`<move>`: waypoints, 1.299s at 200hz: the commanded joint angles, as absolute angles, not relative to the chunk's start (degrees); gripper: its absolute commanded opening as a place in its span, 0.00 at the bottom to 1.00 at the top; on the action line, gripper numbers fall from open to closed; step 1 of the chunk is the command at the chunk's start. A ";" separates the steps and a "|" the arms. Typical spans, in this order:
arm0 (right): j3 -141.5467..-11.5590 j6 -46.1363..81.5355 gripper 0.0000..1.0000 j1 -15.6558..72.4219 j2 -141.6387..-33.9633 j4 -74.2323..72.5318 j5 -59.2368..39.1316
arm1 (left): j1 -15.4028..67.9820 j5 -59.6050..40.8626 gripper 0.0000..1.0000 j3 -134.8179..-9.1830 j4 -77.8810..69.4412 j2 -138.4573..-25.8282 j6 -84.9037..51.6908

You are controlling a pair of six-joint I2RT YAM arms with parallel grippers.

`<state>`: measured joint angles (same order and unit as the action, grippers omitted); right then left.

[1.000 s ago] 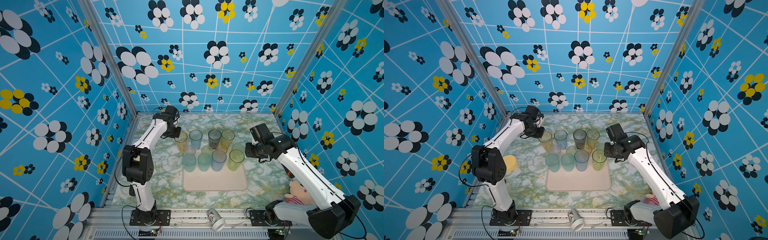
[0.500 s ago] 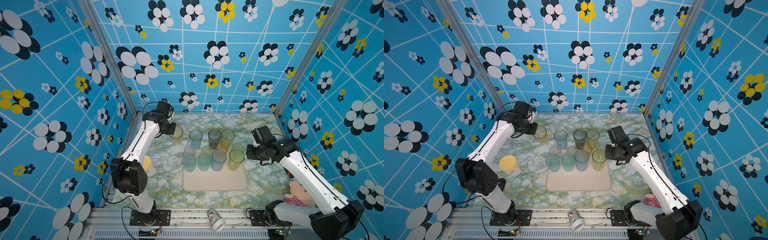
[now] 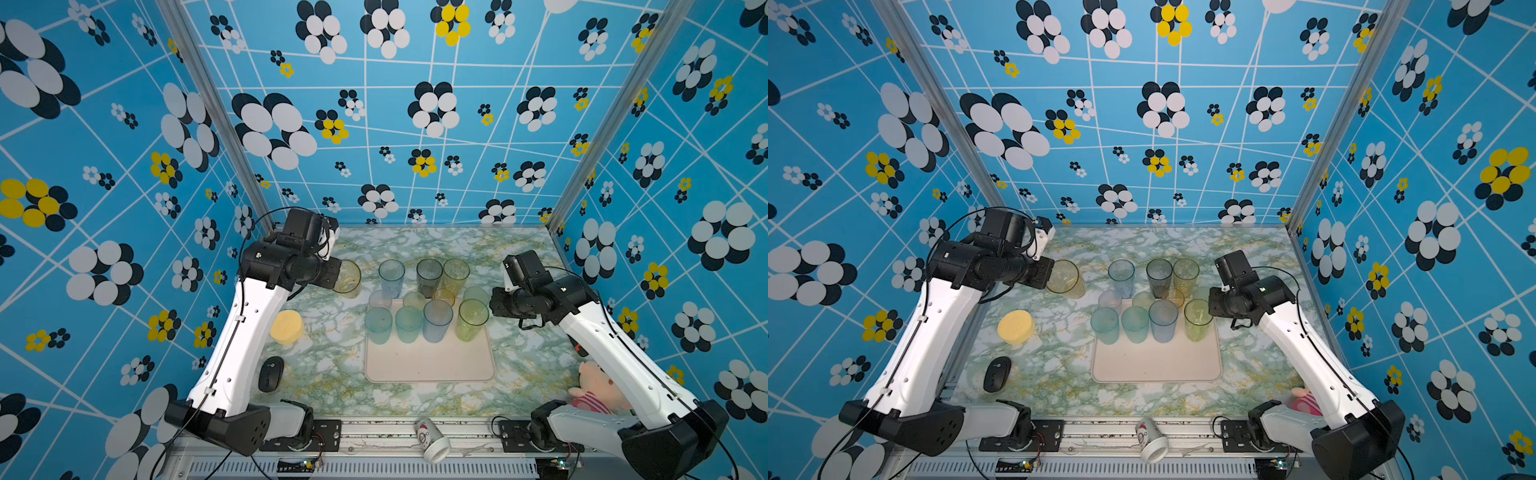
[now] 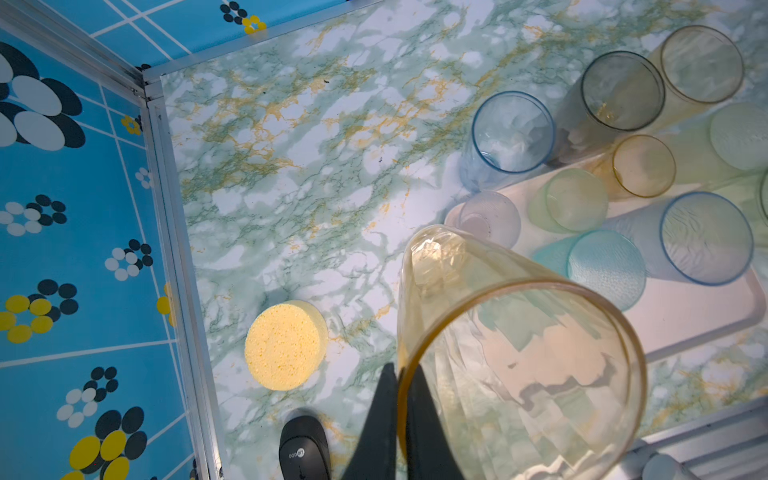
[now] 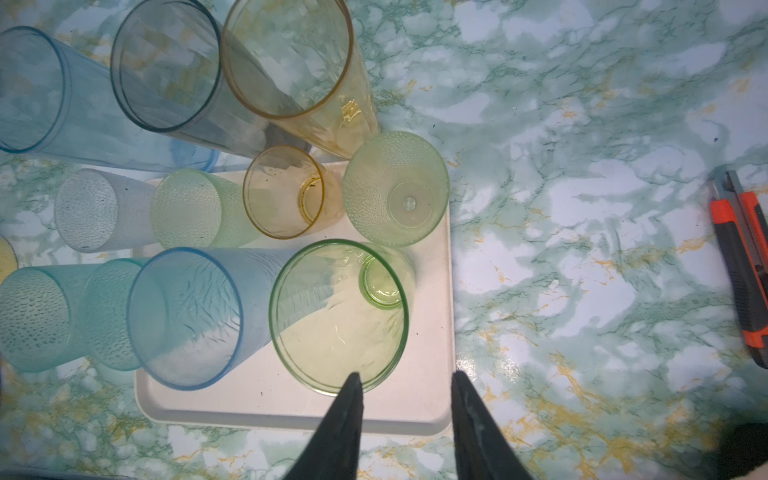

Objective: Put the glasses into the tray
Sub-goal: 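Lift the amber cup with the left gripper and carry it toward the tray's near corner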

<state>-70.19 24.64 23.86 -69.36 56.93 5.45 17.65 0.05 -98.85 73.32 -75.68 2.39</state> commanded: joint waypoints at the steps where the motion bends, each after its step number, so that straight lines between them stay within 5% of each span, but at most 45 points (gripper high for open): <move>1: -72.20 23.64 0.37 23.55 -70.03 56.07 4.31 | 21.53 -0.24 0.05 -98.22 80.76 -73.11 0.19; 73: -74.51 23.73 0.36 23.90 -71.02 56.05 3.47 | 32.17 -3.48 0.05 -83.28 77.87 -68.13 -8.44; 260: -77.13 23.64 0.36 26.63 -75.04 56.69 3.76 | 36.51 -2.69 0.04 -70.45 66.09 -73.25 -9.84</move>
<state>-75.66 24.60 26.24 -74.72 56.29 3.90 35.83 -3.88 -71.46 66.63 -72.47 -9.47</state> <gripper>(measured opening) 0.357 0.074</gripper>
